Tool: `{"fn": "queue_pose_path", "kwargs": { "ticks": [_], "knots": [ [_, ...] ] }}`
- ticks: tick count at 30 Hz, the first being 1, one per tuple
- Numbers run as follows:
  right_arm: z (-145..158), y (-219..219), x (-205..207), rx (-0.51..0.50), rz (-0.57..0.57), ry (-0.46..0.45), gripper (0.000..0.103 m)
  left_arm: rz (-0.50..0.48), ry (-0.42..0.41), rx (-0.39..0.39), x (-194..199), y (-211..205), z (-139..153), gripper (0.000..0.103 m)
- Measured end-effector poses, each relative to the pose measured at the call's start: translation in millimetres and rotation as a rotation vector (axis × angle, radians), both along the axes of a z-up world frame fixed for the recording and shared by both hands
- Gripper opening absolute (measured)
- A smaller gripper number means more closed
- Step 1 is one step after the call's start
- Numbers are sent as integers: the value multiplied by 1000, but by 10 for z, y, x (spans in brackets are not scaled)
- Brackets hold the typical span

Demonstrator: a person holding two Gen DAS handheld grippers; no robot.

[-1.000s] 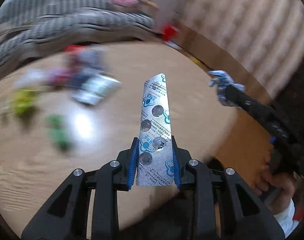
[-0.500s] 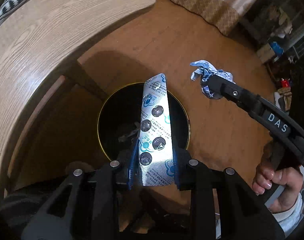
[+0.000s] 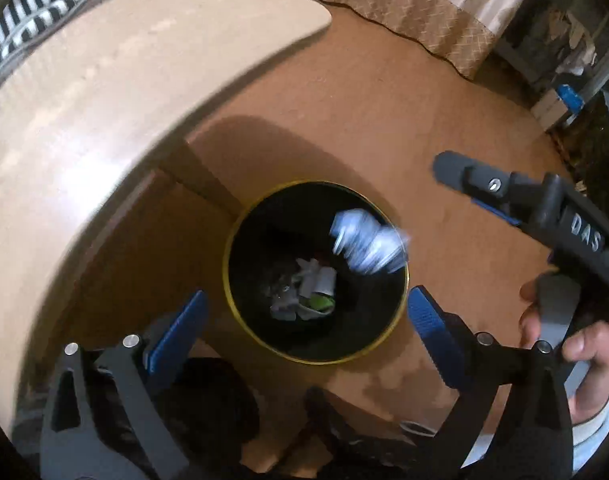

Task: Collect trash
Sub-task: 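Carry the blister pack and foil to the bin and open both tools, then grasp the green toy car with the left tool while the right tool grasps the cigarette pack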

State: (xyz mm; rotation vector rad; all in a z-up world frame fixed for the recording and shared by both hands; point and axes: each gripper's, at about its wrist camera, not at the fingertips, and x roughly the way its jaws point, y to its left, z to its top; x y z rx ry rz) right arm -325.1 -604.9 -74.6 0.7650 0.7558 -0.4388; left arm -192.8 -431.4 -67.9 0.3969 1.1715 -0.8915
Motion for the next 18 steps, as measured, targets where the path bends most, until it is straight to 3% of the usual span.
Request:
{"fn": "queue_pose_path", "kwargs": {
  "ticks": [3,4,6,10,13,16,18],
  "knots": [
    [78,37,31,-128,-73,81,97,66,-81,-38,157,227,259,97],
    [117,92,64,-209,-96,109,97,109,-115,-47,231,347,349,97],
    [140,148,132,-274,-111,135,97,246,-174,-65,476,710,532,97],
    [215,360,547,-235,-69,101,97,478,-243,-62,900,1454,710,97],
    [366,688,1068,-182,43,48,97,660,-291,-8,1209,2066,732,97],
    [551,1095,1563,-182,173,-7,97,834,-271,17,1499,2677,668,97],
    [691,1401,1873,-202,253,-41,97,888,-246,17,1649,2895,595,97]
  ]
}}
